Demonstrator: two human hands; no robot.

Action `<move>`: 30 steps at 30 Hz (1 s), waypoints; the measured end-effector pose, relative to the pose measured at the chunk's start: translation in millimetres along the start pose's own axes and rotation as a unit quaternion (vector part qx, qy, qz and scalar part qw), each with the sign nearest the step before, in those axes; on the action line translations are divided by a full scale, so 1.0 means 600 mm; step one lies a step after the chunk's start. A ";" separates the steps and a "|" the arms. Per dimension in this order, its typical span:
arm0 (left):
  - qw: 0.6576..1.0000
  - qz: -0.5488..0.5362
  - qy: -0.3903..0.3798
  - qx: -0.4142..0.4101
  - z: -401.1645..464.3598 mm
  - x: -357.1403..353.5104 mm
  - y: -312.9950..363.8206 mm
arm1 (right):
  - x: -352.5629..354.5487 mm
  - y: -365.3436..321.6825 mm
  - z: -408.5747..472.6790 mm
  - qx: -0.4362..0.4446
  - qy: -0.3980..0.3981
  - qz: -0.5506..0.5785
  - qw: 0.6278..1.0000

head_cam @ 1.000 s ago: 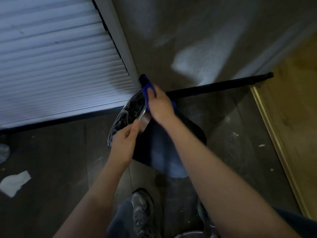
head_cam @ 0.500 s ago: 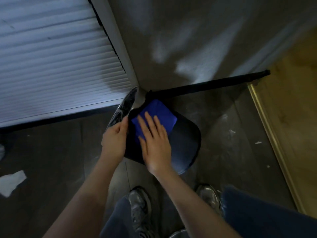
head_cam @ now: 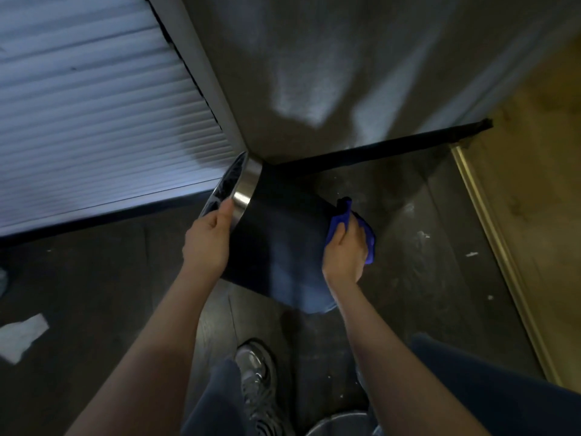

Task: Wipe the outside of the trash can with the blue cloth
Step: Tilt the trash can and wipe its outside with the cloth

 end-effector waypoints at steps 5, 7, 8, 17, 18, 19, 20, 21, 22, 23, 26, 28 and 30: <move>0.997 0.008 -0.057 -0.050 -0.001 -0.024 0.039 | -0.024 -0.052 -0.073 0.174 -0.004 0.037 0.984; 0.991 0.000 -0.103 -0.082 -0.008 -0.026 0.044 | -0.017 -0.042 -0.064 0.154 0.001 0.050 0.987; 0.988 0.008 -0.128 -0.092 -0.010 -0.024 0.039 | -0.013 -0.034 -0.055 0.144 -0.002 0.061 0.988; 0.993 0.037 -0.088 -0.065 -0.037 0.000 -0.032 | 0.012 0.032 0.052 0.006 -0.074 0.061 0.995; 0.995 0.033 -0.074 -0.062 -0.036 -0.002 -0.025 | 0.013 0.032 0.058 -0.003 -0.082 0.065 0.994; 0.996 0.028 -0.059 -0.061 -0.035 -0.006 -0.012 | 0.013 0.031 0.064 -0.012 -0.091 0.069 0.993; 0.997 0.025 -0.047 -0.063 -0.033 -0.011 0.003 | 0.013 0.030 0.069 -0.024 -0.099 0.068 0.992; 0.997 0.027 -0.036 -0.062 -0.029 -0.017 0.017 | 0.011 0.031 0.073 -0.037 -0.109 0.064 0.991; 0.997 0.040 -0.023 -0.057 -0.026 -0.022 0.030 | 0.009 0.033 0.074 -0.049 -0.121 0.058 0.990; 0.997 0.058 -0.009 -0.049 -0.024 -0.024 0.041 | 0.006 0.033 0.074 -0.056 -0.132 0.053 0.988; 0.997 0.076 0.011 -0.007 -0.022 -0.019 0.042 | 0.002 0.030 0.065 -0.042 -0.133 0.012 0.990; 0.998 0.053 0.006 0.024 -0.023 -0.013 0.034 | 0.002 0.018 0.061 -0.007 -0.123 -0.014 0.992; 0.998 0.033 0.006 0.044 -0.020 -0.008 0.027 | 0.000 0.005 0.060 0.017 -0.125 -0.065 0.990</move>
Point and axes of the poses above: each hand's wrist, its own z-axis towards the middle knuckle, its own x-axis out of the back of the hand, y = z × x, the point moved 5 cm from there along z, towards the middle knuckle, and after that the axes turned 4 degrees about -x, right-handed, at the moved point
